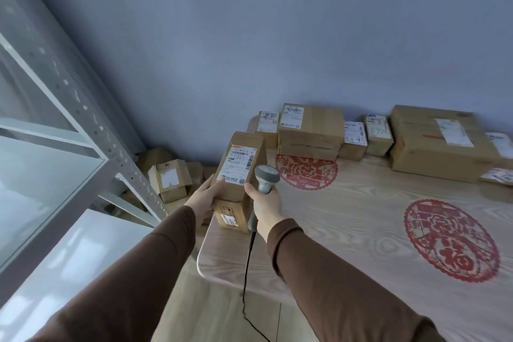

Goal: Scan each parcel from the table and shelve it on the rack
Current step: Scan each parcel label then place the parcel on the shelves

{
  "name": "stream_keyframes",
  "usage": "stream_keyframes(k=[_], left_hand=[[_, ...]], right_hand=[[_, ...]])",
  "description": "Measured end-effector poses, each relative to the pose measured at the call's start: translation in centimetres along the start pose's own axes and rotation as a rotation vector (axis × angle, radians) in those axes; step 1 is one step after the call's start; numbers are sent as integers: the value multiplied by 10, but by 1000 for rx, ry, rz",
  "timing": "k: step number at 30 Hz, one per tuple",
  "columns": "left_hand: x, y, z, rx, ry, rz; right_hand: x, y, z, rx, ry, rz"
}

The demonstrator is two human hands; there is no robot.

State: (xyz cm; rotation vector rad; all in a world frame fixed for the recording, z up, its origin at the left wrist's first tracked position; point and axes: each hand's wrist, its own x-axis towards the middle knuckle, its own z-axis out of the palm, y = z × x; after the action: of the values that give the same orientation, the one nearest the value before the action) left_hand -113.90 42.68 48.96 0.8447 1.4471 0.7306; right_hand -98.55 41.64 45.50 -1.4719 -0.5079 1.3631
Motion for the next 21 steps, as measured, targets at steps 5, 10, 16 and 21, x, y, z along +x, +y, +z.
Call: stream_keyframes(k=[5, 10, 16, 21], left_hand=[[8, -6, 3, -56, -49, 1], [-10, 15, 31, -105, -88, 135], [-44, 84, 93, -248, -203, 288], [-87, 136, 162, -368, -256, 468]], right_hand=[[2, 1, 1, 68, 13, 14], [-8, -36, -26, 52, -1, -86], [-36, -126, -78, 130, -39, -254], [-78, -205, -141, 118, -57, -433]])
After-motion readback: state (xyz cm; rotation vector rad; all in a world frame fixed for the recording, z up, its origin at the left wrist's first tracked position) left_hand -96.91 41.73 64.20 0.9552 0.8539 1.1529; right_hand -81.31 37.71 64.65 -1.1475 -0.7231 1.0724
